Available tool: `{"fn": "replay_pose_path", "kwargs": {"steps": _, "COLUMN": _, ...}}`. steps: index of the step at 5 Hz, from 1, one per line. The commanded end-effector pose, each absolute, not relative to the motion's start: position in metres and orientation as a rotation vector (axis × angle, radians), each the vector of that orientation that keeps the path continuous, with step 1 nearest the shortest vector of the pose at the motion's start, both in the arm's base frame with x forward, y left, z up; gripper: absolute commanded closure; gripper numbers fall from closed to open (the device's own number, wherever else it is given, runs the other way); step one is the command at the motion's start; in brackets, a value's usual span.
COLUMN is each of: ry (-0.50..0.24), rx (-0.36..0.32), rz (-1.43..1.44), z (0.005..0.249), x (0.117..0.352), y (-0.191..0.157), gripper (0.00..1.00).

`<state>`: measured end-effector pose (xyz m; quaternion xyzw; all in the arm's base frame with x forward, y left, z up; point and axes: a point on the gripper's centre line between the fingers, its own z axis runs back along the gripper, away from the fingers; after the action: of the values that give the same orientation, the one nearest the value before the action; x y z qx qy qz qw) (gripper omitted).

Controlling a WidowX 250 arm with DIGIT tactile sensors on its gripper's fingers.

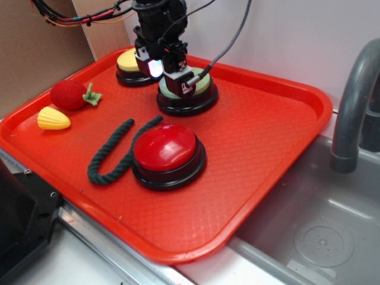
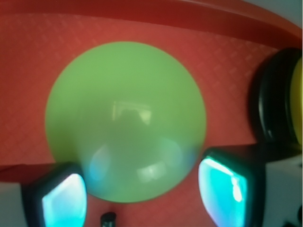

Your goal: Push the green button.

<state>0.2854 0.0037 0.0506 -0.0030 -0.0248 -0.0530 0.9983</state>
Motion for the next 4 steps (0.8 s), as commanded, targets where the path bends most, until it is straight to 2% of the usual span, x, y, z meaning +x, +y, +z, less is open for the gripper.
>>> {"fn": "replay_pose_path", "kwargs": {"steps": 1, "ry": -0.127, "rx": 0.003, "rz": -0.171, "z": 0.066, "x": 0.293, "y": 0.005, "gripper": 0.00}}
{"fn": "replay_pose_path", "kwargs": {"steps": 2, "ry": -0.135, "rx": 0.011, "rz": -0.153, "z": 0.090, "x": 0.289, "y": 0.008, "gripper": 0.00}}
{"fn": "replay_pose_path", "kwargs": {"steps": 4, "ry": -0.124, "rx": 0.019, "rz": -0.145, "z": 0.096, "x": 0.291, "y": 0.010, "gripper": 0.00}}
